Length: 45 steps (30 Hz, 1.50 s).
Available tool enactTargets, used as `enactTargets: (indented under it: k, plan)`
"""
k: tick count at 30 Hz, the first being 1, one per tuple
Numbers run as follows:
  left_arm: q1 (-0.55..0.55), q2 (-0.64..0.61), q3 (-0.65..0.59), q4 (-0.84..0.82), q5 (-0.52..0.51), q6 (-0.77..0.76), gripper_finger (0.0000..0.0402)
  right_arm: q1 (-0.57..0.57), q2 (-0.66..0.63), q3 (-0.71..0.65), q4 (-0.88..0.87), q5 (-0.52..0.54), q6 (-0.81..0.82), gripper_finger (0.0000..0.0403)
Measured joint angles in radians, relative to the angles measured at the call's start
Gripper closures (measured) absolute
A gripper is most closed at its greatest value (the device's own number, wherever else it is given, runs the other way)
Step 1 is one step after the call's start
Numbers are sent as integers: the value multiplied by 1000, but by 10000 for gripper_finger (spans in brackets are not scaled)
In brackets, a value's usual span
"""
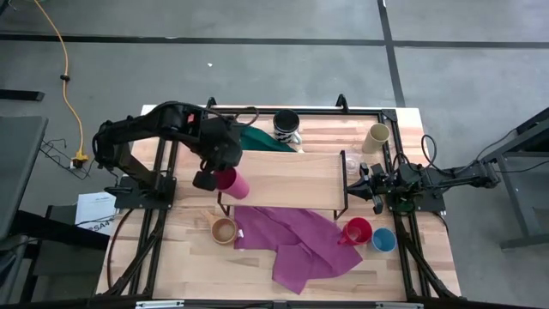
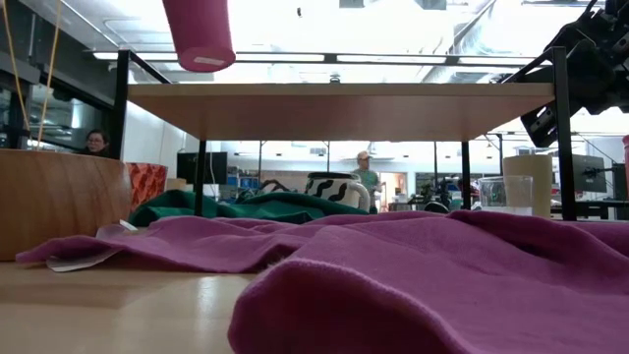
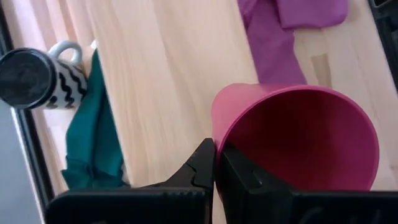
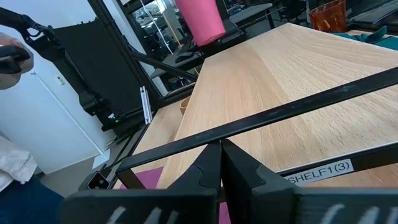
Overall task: Stack small to large cups/mugs on shelf
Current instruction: Put the pink cup on the shelf
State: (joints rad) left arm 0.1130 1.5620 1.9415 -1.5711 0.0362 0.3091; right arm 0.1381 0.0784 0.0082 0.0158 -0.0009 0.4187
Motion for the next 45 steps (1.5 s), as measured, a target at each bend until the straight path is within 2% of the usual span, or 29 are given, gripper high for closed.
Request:
enactTargets:
  k: [15, 22, 45]
  plan:
    - [-2, 13, -3, 2, -2, 26, 402, 0, 0, 0, 0, 0, 0, 402]
    - [-2, 14, -69, 0, -1, 27, 402, 0, 0, 0, 0, 0, 0, 402]
    - [-2, 13, -70, 0, -11, 34, 401, 0, 0, 0, 0, 0, 0, 402]
